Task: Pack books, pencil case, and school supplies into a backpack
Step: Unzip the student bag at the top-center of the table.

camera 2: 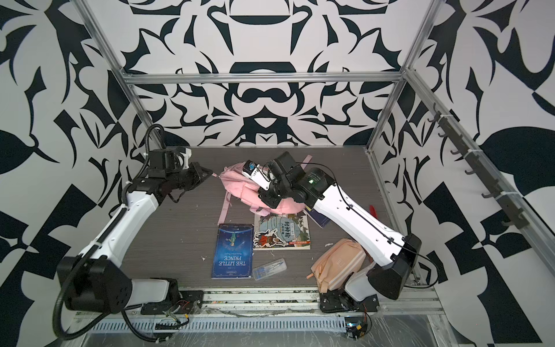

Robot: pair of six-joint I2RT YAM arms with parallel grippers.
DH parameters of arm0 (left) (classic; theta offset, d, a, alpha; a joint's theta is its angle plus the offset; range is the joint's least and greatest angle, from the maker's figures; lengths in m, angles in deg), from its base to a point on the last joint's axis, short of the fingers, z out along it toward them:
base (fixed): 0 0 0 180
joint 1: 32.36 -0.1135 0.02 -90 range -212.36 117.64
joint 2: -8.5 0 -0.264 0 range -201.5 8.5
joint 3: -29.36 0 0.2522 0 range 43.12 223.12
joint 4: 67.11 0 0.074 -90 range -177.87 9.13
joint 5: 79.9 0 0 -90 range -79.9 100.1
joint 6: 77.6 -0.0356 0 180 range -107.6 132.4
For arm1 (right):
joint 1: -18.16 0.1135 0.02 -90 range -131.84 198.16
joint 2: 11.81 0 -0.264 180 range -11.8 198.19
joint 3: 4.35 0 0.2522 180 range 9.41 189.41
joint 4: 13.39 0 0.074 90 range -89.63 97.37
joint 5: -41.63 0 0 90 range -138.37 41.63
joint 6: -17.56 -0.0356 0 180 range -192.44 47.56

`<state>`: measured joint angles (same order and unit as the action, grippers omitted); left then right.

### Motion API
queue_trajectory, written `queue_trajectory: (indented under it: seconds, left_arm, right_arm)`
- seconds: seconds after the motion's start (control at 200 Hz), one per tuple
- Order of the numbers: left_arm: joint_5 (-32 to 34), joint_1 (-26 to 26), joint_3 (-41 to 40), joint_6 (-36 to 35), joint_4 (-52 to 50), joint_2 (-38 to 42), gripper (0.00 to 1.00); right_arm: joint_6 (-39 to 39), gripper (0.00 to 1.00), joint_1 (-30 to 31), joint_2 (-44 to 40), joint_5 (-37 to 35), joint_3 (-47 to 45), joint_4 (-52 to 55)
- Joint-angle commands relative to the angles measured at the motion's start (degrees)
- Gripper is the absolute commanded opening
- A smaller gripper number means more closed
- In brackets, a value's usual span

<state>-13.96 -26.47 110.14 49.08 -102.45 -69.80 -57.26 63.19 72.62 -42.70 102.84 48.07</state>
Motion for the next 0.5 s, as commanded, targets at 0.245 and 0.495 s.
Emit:
queue_trajectory:
  seconds: [0.245, 0.495]
  left_arm:
    - [2.2, -3.7, 1.1, 1.5, 11.3, -14.3, 0.00]
    - [0.7, -3.5, 6.4, 2.4, 12.2, -23.8, 0.00]
  right_arm:
    - [-1.5, 0.00, -1.9, -4.2, -1.9, 2.3, -0.5]
    - [-2.0, 0.00, -2.2, -3.9, -1.2, 1.3, -0.4]
